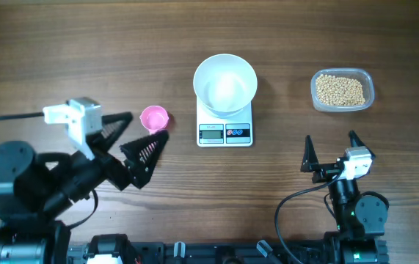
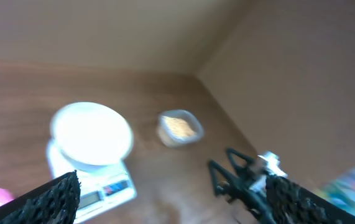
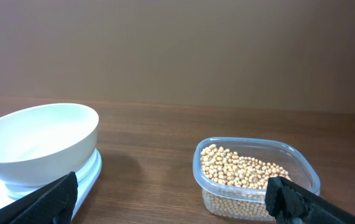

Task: Scoop item into bowl and weigh 150g on scale
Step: 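Raise the left gripper and move it above the pink scoop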

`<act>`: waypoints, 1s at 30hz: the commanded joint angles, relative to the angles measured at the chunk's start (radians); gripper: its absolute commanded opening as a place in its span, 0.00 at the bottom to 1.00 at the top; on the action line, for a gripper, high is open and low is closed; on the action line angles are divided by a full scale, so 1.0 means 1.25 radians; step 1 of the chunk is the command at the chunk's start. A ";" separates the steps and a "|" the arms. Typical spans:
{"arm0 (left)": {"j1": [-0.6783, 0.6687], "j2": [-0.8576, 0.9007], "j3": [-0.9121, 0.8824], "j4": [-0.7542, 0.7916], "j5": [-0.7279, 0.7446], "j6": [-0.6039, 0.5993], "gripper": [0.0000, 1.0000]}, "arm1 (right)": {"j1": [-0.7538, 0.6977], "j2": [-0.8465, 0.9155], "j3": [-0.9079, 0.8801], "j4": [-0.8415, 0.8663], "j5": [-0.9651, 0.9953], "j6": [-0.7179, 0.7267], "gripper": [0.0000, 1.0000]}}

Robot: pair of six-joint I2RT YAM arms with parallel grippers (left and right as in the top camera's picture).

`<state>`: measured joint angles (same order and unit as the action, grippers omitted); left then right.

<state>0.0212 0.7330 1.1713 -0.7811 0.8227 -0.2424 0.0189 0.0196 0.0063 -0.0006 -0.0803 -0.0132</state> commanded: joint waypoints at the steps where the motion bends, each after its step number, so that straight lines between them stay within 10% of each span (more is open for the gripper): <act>1: -0.003 0.006 0.015 0.005 0.109 -0.013 1.00 | 0.000 -0.002 -0.001 0.002 0.011 -0.009 1.00; 15: -0.108 0.262 0.343 -0.435 -0.360 0.023 1.00 | 0.000 -0.002 -0.001 0.002 0.011 -0.010 1.00; 30: -0.137 0.396 0.382 -0.505 -0.297 -0.040 1.00 | 0.000 -0.002 -0.001 0.002 0.011 -0.010 1.00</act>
<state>-0.1436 1.2011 1.6283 -1.4025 0.4431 -0.2733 0.0189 0.0196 0.0063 -0.0006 -0.0803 -0.0132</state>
